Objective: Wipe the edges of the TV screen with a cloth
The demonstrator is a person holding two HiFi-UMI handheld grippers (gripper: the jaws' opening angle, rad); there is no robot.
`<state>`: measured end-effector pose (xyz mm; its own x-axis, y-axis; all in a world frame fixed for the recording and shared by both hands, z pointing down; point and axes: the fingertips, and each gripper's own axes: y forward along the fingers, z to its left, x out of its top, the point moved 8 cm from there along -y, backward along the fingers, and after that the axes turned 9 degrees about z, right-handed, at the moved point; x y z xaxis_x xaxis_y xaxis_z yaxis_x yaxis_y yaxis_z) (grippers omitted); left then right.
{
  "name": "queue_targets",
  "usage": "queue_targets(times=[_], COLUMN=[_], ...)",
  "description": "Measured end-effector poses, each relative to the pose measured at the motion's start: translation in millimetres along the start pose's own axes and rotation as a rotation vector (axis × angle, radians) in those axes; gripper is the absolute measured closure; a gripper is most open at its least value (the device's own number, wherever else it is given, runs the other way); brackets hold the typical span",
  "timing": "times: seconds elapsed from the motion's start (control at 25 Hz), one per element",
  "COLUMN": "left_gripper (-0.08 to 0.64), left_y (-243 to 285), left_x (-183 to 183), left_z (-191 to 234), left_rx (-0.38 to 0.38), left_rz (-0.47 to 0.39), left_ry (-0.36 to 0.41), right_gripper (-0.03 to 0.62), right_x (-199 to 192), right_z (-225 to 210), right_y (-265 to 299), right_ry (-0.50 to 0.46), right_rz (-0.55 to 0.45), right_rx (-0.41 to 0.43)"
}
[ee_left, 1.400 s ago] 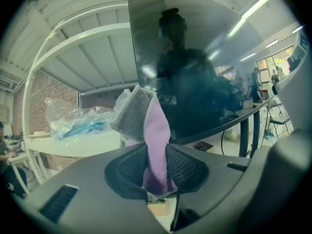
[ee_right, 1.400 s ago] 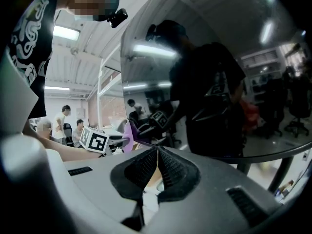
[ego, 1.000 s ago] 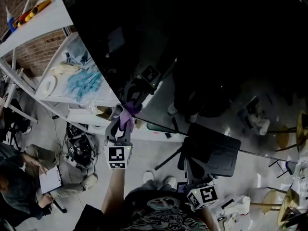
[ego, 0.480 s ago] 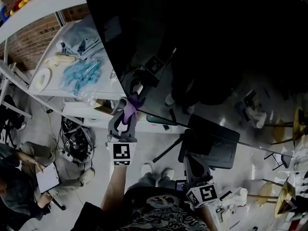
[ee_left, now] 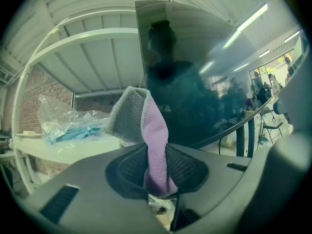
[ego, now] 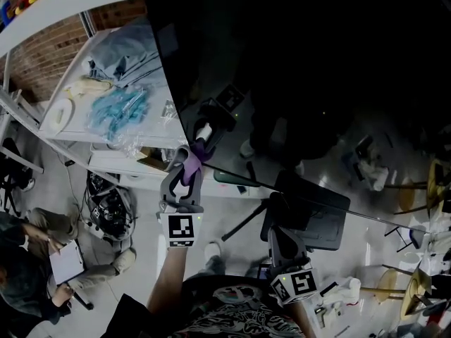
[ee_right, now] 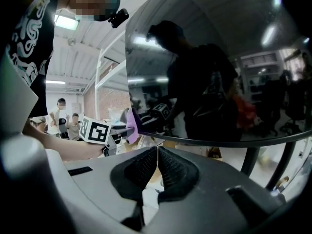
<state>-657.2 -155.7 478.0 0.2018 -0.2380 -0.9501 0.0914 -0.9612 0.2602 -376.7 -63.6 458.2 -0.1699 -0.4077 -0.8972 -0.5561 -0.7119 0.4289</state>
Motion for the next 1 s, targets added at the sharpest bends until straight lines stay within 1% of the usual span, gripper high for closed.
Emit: queue_targets(times=[0.16, 0.24, 0.4, 0.56, 0.68, 1.0], left_gripper=[0.456, 0.456, 0.456, 0.457, 0.457, 0.457], left_y=[-0.6, -0.7, 0.5, 2.0, 2.5, 2.0], left_x=[1.8, 2.8, 6.4, 7.6, 8.9, 9.7], left_z=[-5.1, -7.7, -14.6, -18.3, -22.8, -27.9], left_rx=[0.040, 0.059, 0.080, 0.102, 0.109, 0.119], left_rz=[0.013, 0.017, 0.034, 0.048, 0.056, 0.069], left_ry=[0.022, 0.015, 0.005, -0.005, -0.010, -0.029], right_gripper=[0.561, 0.561, 0.562, 0.562, 0.562, 0.562], right_x=[2.7, 2.3, 0.8, -2.0, -4.1, -7.3], right_z=[-11.7, -22.3, -45.9, -62.9, -71.5, -79.0], right_y=[-2.1, -6.7, -16.6, -20.6, -23.1, -24.1], right_ry=[-0.008, -0.013, 0.015, 0.024, 0.036, 0.033], right_rz=[-0.012, -0.016, -0.021, -0.020, -0.019, -0.011], right_rx=[0.004, 0.000, -0.016, -0.013, -0.009, 0.016])
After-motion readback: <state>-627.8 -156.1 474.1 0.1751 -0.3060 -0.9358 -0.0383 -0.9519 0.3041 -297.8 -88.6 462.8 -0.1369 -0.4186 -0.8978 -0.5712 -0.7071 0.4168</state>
